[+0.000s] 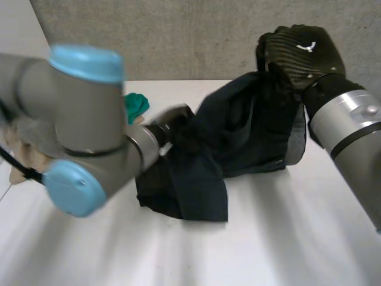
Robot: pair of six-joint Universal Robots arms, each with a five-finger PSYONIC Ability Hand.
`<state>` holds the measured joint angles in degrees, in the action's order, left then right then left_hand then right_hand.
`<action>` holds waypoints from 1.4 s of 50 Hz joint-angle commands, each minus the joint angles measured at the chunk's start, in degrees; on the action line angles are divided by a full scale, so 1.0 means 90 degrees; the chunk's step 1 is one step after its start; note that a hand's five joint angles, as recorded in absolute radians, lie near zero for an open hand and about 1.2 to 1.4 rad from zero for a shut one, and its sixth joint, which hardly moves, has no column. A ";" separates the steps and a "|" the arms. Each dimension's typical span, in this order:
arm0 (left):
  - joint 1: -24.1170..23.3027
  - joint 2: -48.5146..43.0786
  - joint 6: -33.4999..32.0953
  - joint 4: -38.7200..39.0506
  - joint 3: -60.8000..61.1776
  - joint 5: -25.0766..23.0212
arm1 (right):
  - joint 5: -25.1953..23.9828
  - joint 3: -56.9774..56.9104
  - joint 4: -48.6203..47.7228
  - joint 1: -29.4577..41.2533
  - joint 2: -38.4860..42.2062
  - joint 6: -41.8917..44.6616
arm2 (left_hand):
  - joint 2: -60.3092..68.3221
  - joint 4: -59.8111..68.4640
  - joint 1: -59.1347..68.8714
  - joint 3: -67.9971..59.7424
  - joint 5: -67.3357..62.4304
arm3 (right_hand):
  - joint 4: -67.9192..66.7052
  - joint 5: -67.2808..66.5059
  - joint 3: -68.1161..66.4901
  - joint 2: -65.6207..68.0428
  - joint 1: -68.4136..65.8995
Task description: Fold the laundry.
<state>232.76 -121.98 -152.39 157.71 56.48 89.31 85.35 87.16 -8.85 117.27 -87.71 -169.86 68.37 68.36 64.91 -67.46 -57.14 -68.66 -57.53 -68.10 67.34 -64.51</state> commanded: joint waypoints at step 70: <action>0.0739 0.0017 -0.5294 0.2947 0.2552 0.0114 | -0.0255 0.1331 -0.3012 -0.0178 0.3144 0.1450 | -0.5149 -0.5148 -0.4764 0.5047 0.5012 | -0.1260 -0.1385 -0.1322 0.1407 -0.1722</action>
<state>239.59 -122.49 -197.89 187.53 78.15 87.62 83.19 96.54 -37.92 116.10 -60.57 -161.19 31.99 32.26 30.67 -32.69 -21.93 -68.68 -57.96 -68.27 67.34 -64.51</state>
